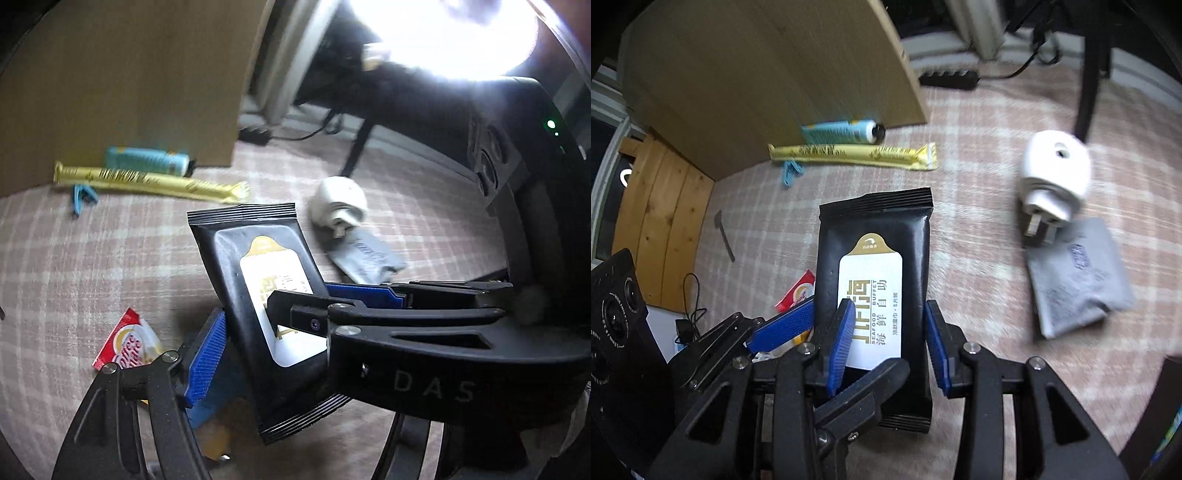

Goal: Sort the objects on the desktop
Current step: 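Carry the wipes pack with the right gripper and drop it into the black bin, then move the right gripper to the white plug device and grasp it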

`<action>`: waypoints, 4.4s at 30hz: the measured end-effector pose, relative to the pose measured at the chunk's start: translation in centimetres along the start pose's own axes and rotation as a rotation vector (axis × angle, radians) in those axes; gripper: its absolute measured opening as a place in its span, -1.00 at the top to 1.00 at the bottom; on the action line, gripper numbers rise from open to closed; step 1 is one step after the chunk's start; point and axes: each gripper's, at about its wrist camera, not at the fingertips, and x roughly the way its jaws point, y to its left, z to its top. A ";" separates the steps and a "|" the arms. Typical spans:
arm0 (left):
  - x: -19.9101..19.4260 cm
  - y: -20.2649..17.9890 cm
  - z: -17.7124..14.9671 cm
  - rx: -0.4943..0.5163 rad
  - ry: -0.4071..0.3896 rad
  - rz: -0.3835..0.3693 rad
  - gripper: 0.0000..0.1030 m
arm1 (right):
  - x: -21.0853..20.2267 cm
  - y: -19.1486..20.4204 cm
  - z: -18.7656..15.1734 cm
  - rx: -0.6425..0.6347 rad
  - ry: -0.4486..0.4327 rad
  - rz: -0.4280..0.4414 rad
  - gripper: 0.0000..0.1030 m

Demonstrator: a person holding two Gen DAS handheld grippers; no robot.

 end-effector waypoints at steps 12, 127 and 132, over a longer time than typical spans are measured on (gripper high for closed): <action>-3.1 -12.3 -0.4 0.206 -0.003 -0.092 -0.26 | -11.3 -4.8 -7.3 0.107 -0.190 -0.054 0.25; 11.2 -2.1 8.7 0.094 0.022 -0.039 -0.06 | 2.3 -11.3 7.5 0.174 -0.054 -0.035 -0.21; 10.6 -2.5 8.8 0.106 0.016 -0.040 -0.06 | 1.8 -11.0 7.5 0.164 -0.062 -0.039 -0.20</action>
